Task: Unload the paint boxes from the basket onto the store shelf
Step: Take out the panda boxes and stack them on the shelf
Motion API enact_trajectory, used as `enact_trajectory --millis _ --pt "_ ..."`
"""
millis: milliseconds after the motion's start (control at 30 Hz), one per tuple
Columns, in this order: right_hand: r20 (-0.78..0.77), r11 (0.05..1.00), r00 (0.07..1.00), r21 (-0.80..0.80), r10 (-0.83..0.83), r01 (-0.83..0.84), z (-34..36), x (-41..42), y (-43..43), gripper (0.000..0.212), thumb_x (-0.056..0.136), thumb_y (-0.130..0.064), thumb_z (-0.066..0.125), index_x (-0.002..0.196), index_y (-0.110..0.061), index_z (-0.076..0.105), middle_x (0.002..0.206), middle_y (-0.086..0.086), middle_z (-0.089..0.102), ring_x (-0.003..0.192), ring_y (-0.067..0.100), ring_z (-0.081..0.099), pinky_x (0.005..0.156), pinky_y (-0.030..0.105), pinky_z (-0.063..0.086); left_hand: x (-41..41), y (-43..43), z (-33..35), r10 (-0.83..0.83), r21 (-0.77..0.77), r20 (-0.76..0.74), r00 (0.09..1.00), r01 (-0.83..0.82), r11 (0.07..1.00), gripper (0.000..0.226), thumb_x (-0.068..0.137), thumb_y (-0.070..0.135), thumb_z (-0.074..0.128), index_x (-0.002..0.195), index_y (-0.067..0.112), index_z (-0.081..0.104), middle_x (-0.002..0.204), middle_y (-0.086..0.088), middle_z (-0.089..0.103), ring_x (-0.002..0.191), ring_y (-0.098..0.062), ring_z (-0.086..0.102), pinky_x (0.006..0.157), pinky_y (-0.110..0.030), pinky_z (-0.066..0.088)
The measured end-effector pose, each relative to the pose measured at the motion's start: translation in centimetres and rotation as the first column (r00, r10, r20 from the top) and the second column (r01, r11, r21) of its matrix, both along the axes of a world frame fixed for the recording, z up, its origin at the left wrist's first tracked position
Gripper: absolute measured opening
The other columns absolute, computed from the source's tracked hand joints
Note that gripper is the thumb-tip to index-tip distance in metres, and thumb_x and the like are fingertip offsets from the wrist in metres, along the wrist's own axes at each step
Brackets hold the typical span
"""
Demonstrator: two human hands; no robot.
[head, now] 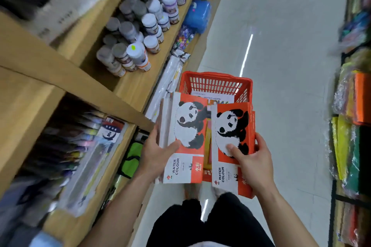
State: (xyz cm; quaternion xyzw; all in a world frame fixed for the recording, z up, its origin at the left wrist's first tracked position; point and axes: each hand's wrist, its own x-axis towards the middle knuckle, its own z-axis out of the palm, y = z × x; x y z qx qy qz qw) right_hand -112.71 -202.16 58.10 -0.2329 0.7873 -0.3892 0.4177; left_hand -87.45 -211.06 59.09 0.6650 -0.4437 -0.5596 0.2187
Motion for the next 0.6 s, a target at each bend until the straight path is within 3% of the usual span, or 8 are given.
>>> enact_trajectory --millis 67,167,233,333,467,533,600 --pt "0.01 0.995 0.996 -0.047 0.094 -0.093 2.5 0.6 -0.8 0.069 0.075 -0.04 0.088 0.135 -0.036 0.054 0.111 -0.015 0.075 0.092 0.01 0.076 0.086 0.046 0.062 1.4 1.8 4.0 0.088 -0.062 -0.053 0.995 -0.091 0.994 0.064 0.064 0.045 0.082 0.123 0.051 0.059 0.101 0.016 0.08 0.086 -0.012 0.079 0.066 -0.033 0.063" --pt "0.043 0.957 0.966 -0.153 0.256 -0.247 6.7 1.5 -2.8 0.071 0.075 -0.034 0.089 0.137 -0.036 0.055 0.113 -0.012 0.077 0.092 0.012 0.077 0.084 0.045 0.062 3.3 5.1 9.4 0.213 -0.17 -0.115 0.97 -0.23 0.958 0.056 0.066 0.038 0.083 0.113 0.06 0.062 0.103 0.012 0.08 0.085 -0.013 0.079 0.061 -0.025 0.06" --pt "0.048 0.872 0.896 -0.259 0.441 -0.415 10.4 3.0 -3.9 0.063 0.075 -0.031 0.09 0.129 -0.04 0.059 0.106 -0.014 0.079 0.086 0.008 0.078 0.077 0.038 0.063 5.0 9.3 13.5 0.368 -0.247 -0.128 0.921 -0.389 0.887 0.056 0.068 0.031 0.085 0.108 0.064 0.064 0.103 0.01 0.081 0.083 -0.015 0.08 0.058 -0.021 0.059" --pt "0.063 0.79 0.827 -0.346 0.558 -0.507 13.3 4.7 -5.4 0.055 0.077 -0.029 0.088 0.124 -0.043 0.062 0.105 -0.016 0.079 0.087 0.008 0.078 0.078 0.037 0.061 6.9 12.3 16.4 0.464 -0.324 -0.145 0.874 -0.485 0.813 0.057 0.065 0.03 0.086 0.101 0.069 0.066 0.103 0.014 0.081 0.081 -0.014 0.08 0.056 -0.021 0.058" --pt "0.042 0.611 0.68 -0.483 0.732 -0.627 18.3 9.3 -6.8 0.043 0.08 -0.022 0.086 0.115 -0.039 0.068 0.098 -0.019 0.08 0.086 0.004 0.077 0.066 0.017 0.057 9.3 18.2 20.1 0.614 -0.398 -0.207 0.762 -0.639 0.658 0.061 0.056 0.04 0.087 0.112 0.055 0.069 0.109 0.004 0.081 0.09 -0.023 0.079 0.064 -0.032 0.062" --pt "0.027 0.517 0.594 -0.528 0.804 -0.674 21.2 12.8 -7.4 0.04 0.077 -0.022 0.085 0.111 -0.037 0.07 0.096 -0.016 0.081 0.086 0.008 0.078 0.064 0.017 0.057 10.7 20.6 21.4 0.683 -0.45 -0.209 0.7 -0.689 0.568 0.054 0.059 0.038 0.086 0.109 0.052 0.071 0.108 0.005 0.081 0.09 -0.022 0.079 0.067 -0.036 0.063" --pt "0.008 0.438 0.522 -0.554 0.853 -0.708 23.5 16.5 -8.0 0.039 0.074 -0.025 0.086 0.109 -0.038 0.072 0.098 -0.012 0.082 0.088 0.011 0.079 0.07 0.027 0.06 12.3 22.3 22.2 0.738 -0.481 -0.225 0.636 -0.731 0.484 0.049 0.065 0.031 0.086 0.109 0.046 0.072 0.107 0.006 0.081 0.091 -0.022 0.079 0.068 -0.036 0.062"
